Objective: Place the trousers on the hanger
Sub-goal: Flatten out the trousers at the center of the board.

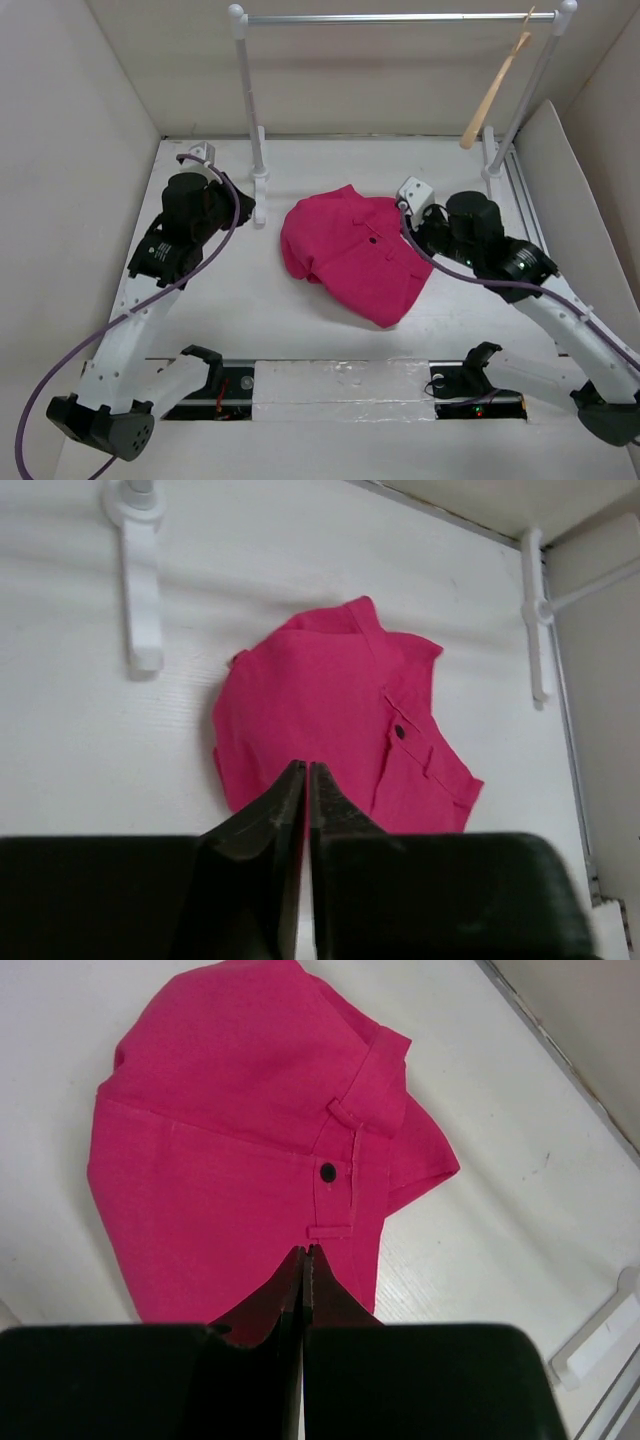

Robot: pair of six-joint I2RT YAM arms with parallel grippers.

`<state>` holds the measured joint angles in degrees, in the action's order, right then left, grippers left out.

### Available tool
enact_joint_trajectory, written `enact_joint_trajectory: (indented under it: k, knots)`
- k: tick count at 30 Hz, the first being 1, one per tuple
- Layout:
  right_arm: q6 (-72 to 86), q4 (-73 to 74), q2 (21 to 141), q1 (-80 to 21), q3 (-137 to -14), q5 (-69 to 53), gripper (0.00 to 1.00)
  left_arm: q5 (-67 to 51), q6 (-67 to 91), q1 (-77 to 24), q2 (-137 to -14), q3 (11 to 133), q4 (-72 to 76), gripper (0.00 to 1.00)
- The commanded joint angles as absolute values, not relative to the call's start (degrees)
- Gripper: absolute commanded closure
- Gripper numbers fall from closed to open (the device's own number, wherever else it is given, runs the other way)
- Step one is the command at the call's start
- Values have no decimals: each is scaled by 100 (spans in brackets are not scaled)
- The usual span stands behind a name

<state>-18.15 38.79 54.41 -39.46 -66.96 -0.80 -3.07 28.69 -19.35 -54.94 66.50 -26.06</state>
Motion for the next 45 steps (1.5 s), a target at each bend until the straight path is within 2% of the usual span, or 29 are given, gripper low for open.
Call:
enact_joint_trajectory:
  k: [1, 3, 4, 5, 7, 14, 19, 24, 28, 29, 30, 31, 32, 33, 34, 35, 38, 41, 45]
  knots:
    - [-2047, 3026, 6045, -3973, -6732, 167, 98, 140, 3154, -1723, -5616, 6339, -2743, 93]
    - [-2135, 2718, 6713, -3815, -6767, 237, 80, 45, 3260, -1592, -5572, 5803, -2585, 80]
    - [-2223, 2342, 6958, -3745, -6811, 150, 68, -165, 3322, -1591, -5555, 5635, -2497, 64]
    - [-2258, 2155, 7439, -3657, -6855, 54, 46, -237, 3366, -1591, -5529, 5312, -2392, 58]
    - [-2302, 1865, 8030, -3358, -7213, -489, 36, -447, 3515, -1591, -5493, 4976, -2172, 49]
    - [-1961, 1645, 10807, -2655, -8901, -1860, 23, -1106, 3998, -1591, -5554, 3624, -1249, 39]
    - [-1399, 749, 11380, -2470, -8965, -2372, 18, -1424, 4131, -1591, -5678, 3235, -730, 37]
    - [-1090, 537, 11988, -2242, -9150, -2856, 17, -1503, 4113, -1591, -5897, 2988, -449, 37]
    - [-889, 81, 12225, -2241, -9036, -3452, 22, -1433, 4026, -1591, -6090, 2953, -343, 37]
    - [-835, 53, 12260, -2241, -8931, -3593, 31, -1415, 3999, -1591, -6178, 2936, -325, 37]
    - [-774, -191, 12261, -2241, -8860, -3734, 35, -1380, 3990, -1591, -6231, 2936, -273, 37]
    - [-634, -472, 12235, -2241, -8781, -3927, 42, -1336, 3990, -1591, -6284, 2944, -255, 37]
    - [-581, -579, 12208, -2241, -8606, -3981, 52, -1292, 3990, -1591, -6380, 2936, -237, 37]
    - [-545, -641, 12104, -2241, -8535, -4042, 80, -1214, 4008, -1591, -6442, 2936, -203, 37]
    - [-501, -711, 11894, -2241, -8395, -4069, 95, -1065, 4086, -1591, -6503, 2918, -185, 37]
    - [-518, -712, 11892, -2241, -8315, -4035, 100, -1063, 4139, -1591, -6539, 2927, -185, 37]
    - [-781, -476, 11182, -2478, -8104, -3640, 100, -712, 4481, -1425, -6539, 2901, -316, 37]
    - [-1080, -27, 10207, -2750, -7876, -3069, 100, -949, 4833, -1004, -6162, 2691, -45, 36]
    - [-1292, 1120, 8958, -3277, -7944, -2497, 100, -1055, 5132, -582, -5494, 2601, 369, 30]
